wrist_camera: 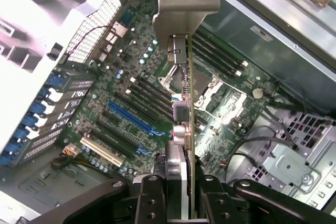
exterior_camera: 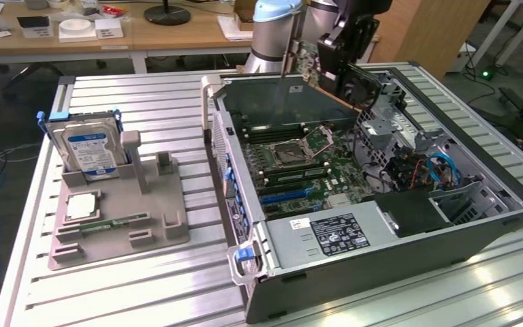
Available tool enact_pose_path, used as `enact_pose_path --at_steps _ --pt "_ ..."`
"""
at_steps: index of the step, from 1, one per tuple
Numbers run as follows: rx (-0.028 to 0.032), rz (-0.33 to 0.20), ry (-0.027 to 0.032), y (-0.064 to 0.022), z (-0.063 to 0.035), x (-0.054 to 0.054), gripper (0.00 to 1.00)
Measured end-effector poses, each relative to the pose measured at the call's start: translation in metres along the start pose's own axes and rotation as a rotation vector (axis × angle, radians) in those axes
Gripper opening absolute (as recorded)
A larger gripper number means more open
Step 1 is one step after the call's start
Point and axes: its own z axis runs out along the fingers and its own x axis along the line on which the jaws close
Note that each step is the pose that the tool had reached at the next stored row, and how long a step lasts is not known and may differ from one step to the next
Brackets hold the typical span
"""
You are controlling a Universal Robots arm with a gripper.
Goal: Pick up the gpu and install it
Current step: 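Insert the gpu into the slot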
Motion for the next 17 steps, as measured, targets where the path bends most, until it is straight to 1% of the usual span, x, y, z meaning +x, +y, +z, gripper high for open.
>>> enact_pose_path --at_steps 17 --pt "-0.0033 -0.244 -0.004 -0.0001 0.0002 0.0001 0.28"
